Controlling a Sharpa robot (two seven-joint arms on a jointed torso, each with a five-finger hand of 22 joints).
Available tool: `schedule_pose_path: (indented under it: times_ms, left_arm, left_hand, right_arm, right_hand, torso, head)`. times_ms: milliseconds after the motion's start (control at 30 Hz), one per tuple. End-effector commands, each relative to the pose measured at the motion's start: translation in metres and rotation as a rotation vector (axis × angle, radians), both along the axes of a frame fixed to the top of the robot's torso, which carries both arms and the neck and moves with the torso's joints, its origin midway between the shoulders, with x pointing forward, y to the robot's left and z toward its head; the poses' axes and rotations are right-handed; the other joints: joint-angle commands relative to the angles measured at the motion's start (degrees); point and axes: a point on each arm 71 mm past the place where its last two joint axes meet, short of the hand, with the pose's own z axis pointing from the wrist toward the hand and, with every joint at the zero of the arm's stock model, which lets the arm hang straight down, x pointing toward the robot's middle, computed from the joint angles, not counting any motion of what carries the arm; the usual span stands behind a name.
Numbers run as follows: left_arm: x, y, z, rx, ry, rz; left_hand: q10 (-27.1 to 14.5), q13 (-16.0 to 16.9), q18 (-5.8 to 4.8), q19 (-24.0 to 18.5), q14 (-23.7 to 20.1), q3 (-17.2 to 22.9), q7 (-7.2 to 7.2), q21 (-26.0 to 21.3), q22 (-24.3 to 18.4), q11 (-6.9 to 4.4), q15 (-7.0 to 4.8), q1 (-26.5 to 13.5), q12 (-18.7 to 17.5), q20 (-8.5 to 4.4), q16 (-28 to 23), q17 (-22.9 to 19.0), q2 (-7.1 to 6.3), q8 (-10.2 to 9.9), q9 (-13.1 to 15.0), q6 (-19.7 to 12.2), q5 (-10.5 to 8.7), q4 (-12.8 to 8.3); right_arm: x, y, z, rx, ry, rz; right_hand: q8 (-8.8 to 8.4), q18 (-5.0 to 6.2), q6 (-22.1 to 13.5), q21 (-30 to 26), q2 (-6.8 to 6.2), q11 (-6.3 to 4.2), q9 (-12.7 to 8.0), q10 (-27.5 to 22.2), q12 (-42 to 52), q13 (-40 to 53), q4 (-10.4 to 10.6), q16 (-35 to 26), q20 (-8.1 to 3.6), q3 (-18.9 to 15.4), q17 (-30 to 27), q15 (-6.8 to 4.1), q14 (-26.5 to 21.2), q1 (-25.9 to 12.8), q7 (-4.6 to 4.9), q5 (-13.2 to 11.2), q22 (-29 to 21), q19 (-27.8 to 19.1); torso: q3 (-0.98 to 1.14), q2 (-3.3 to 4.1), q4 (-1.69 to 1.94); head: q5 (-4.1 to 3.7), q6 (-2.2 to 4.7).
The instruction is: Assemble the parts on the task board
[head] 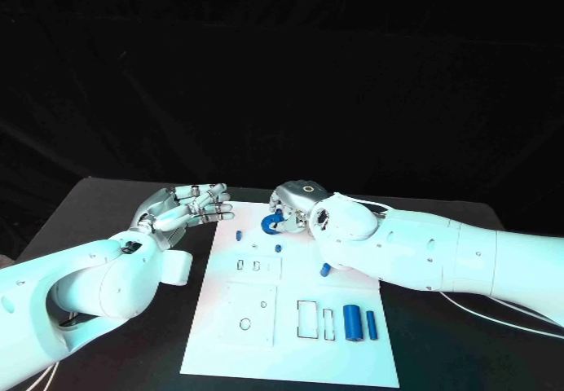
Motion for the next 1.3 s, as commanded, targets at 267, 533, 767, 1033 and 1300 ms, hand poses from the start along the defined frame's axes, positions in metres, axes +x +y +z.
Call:
schedule_pose_path:
  times_ms: [267, 533, 767, 1033, 1300]
  left_arm:
    - [-0.001, -0.003, 0.002, -0.009, -0.005, -0.02]
    - [-0.001, -0.002, 0.002, -0.008, -0.005, -0.018]
    - [0.0, -0.001, 0.002, -0.008, -0.005, -0.017]
    - [0.002, 0.001, 0.0, -0.006, -0.004, -0.014]
    - [0.006, 0.0, -0.002, -0.007, -0.003, -0.016]
  left_hand:
    - [0.1, 0.0, 1.04, -0.4, -0.4, 0.1, 0.14, 0.3, 0.1, 0.25, -0.01, 0.5, -0.4, 0.05, -0.4, 0.1, -0.03, -0.4, 0.0, 0.1, -0.2, -0.3]
    - [0.1, 0.0, 1.04, -0.4, -0.4, 0.1, 0.14, 0.3, 0.1, 0.25, -0.01, 0.5, -0.4, 0.05, -0.4, 0.1, -0.03, -0.4, 0.0, 0.1, -0.2, -0.3]
    - [0.1, 0.0, 1.04, -0.4, -0.4, 0.1, 0.14, 0.3, 0.1, 0.25, -0.01, 0.5, -0.4, 0.05, -0.4, 0.1, -0.03, -0.4, 0.0, 0.1, -0.2, -0.3]
    - [0.1, 0.0, 1.04, -0.4, -0.3, 0.1, 0.12, 0.4, 0.2, 0.24, -0.02, 0.6, -0.4, 0.05, -0.5, 0.1, 0.02, -0.4, 0.0, 0.1, -0.21, -0.3]
    - [0.4, 0.0, 1.04, -0.5, -0.1, 0.2, 0.07, 0.5, 0.2, 0.16, -0.09, 0.7, -0.4, 0.06, -0.4, 0.2, 0.13, -0.4, 0.0, 0.4, -0.2, -0.4]
  right_arm:
    - [-0.001, 0.001, -0.001, -0.025, 0.018, 0.009]
    - [-0.001, -0.003, -0.002, -0.031, 0.033, 0.005]
    - [-0.009, -0.018, 0.005, 0.072, -0.012, 0.01]
    - [-0.025, -0.073, 0.021, 0.233, 0.024, 0.021]
    - [-0.032, -0.144, 0.016, 0.285, 0.111, 0.006]
  right_hand:
    - [-1.18, -0.57, -0.6, -0.4, -1.39, 0.6, 0.0, 0.4, -0.3, 7.8, 1.4, 0.3, 0.81, -1.3, 13.8, 0.87, 5.7, -2.0, 0.06, -2.4, 9.7, 1.9]
    - [-1.24, -0.57, -0.3, -0.4, -1.39, 0.58, 0.1, 0.5, -0.2, 7.9, 1.8, 0.3, 0.84, -1.5, 13.8, 0.87, 5.7, -2.4, 0.01, -2.5, 9.8, 1.9]
    - [-1.24, -0.6, 0.1, -0.3, -1.29, 0.51, 0.2, 0.9, 0.2, 8.3, 2.1, 0.3, 0.85, -1.5, 13.8, 0.83, 5.7, -2.8, -0.08, -2.4, 9.9, 2.0]
    - [-2.24, -0.16, -0.2, -1.8, -0.97, 0.55, 0.2, 0.1, -0.8, 7.3, 1.0, -0.2, 0.8, -0.5, 12.6, 0.79, 5.4, -0.4, 0.07, -2.3, 8.5, 0.8]
    - [-4.43, 0.2, -1.7, -3.1, -0.62, 1.1, -0.5, -0.7, -1.8, 6.4, 0.1, -0.6, 1.13, 0.4, 11.9, 1.24, 5.2, 1.8, 0.76, -2.8, 7.3, -0.2]
  torso:
    - [0.0, -0.03, -0.07]
    - [0.02, -0.01, -0.06]
    - [0.11, -0.09, -0.18]
    - [0.38, -0.53, -0.82]
    - [1.11, -1.17, -1.86]
  head:
    - [0.04, -0.13]
    - [0.08, 0.01]
    - [-0.17, 0.42]
    - [-0.72, 0.69]
    - [-1.05, 0.78]
